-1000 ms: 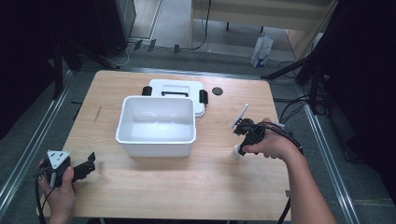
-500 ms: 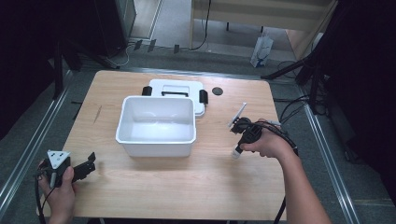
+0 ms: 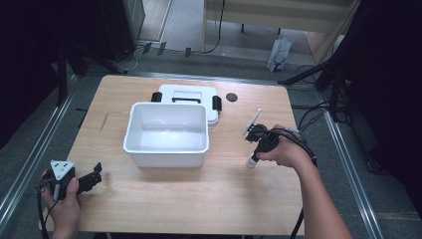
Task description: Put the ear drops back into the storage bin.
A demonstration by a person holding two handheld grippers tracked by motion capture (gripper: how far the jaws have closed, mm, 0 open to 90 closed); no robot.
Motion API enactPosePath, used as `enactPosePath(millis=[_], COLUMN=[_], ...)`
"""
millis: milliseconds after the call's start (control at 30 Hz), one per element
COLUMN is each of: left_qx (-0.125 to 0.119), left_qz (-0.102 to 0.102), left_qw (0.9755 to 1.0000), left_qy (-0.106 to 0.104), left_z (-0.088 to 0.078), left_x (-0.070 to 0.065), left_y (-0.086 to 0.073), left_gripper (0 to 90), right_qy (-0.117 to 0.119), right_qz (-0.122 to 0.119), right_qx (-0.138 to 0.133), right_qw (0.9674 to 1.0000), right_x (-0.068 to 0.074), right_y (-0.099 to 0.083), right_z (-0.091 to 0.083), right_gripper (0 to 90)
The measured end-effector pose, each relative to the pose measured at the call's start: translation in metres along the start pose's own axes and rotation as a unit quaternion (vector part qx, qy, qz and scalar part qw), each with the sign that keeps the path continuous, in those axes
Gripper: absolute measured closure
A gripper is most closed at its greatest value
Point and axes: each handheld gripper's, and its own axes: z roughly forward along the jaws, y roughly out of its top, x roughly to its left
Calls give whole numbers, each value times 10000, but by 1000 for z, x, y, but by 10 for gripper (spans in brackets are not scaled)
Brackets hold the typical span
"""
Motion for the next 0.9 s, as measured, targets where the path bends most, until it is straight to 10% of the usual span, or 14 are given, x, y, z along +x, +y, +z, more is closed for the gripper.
enactPosePath(millis=[900], left_qx=[16], left_qz=[-9], left_qw=[10000], left_qy=[-12], left_z=[0], left_x=[1], left_y=[0], left_gripper=[75], right_qy=[22], right_qz=[-350], right_qx=[-144], right_qw=[9993], right_x=[11], right_y=[37], right_z=[-54], right_gripper=[720])
